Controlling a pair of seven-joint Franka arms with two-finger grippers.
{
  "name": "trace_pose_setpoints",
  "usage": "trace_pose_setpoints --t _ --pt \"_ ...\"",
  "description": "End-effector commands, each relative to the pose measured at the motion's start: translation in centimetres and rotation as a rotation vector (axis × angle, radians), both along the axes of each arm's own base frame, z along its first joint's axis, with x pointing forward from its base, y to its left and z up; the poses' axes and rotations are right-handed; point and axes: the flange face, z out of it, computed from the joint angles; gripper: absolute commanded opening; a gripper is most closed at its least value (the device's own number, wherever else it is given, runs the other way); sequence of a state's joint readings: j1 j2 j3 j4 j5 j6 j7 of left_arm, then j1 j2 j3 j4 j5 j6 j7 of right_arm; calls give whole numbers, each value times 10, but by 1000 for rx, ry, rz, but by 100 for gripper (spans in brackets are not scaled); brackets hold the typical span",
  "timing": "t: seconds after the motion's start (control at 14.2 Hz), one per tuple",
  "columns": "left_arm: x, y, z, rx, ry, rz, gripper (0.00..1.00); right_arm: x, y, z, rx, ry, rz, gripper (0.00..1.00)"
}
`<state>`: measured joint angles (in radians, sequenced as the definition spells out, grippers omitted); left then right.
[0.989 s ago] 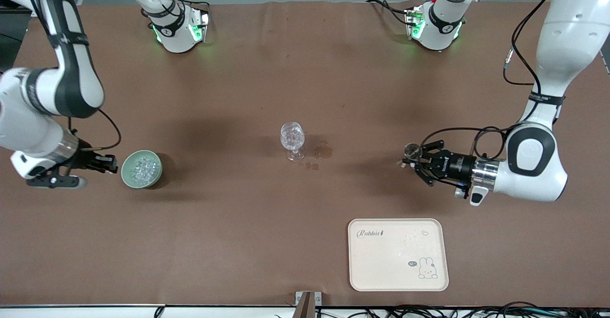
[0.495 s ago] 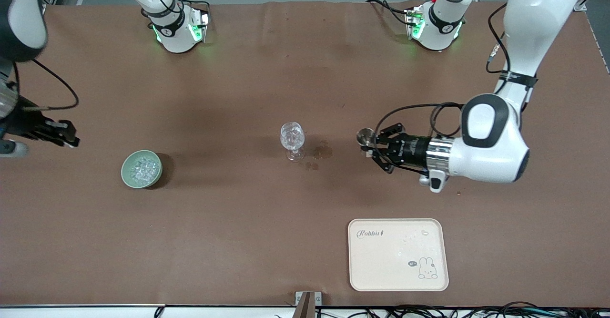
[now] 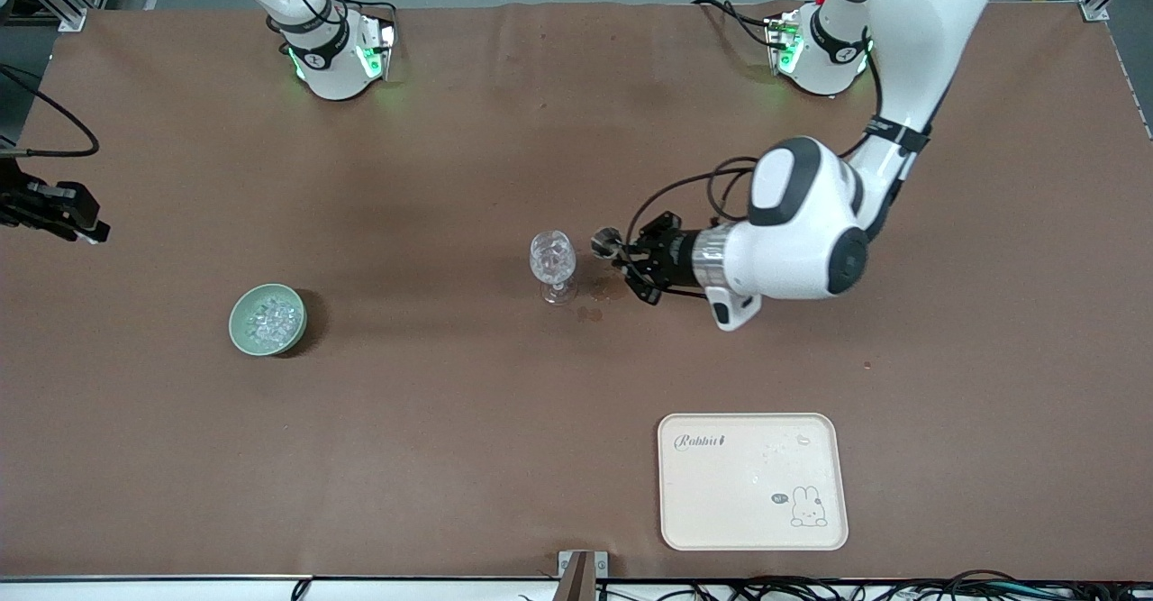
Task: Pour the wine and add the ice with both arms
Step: 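Tilt the jigger over the wine glass with the left gripper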
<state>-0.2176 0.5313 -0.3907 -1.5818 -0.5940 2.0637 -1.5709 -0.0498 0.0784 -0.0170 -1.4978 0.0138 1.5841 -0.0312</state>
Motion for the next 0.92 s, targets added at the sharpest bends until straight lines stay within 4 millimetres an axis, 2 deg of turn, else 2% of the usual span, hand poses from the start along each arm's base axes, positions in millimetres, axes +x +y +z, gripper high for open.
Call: trace_pose_setpoints --t 0.0,0.35,0.42,0.85 --pt "-16 -24 3 83 -34 24 1 -10 17 -3 -5 11 8 5" --pt "-34 -48 4 195 -37 57 1 -24 18 1 -6 15 10 5" --pt "-33 -49 4 217 -42 78 1 -28 18 5 -6 12 10 5" --pt "-47 -67 2 285 -56 113 1 -30 18 10 -4 5 10 5"
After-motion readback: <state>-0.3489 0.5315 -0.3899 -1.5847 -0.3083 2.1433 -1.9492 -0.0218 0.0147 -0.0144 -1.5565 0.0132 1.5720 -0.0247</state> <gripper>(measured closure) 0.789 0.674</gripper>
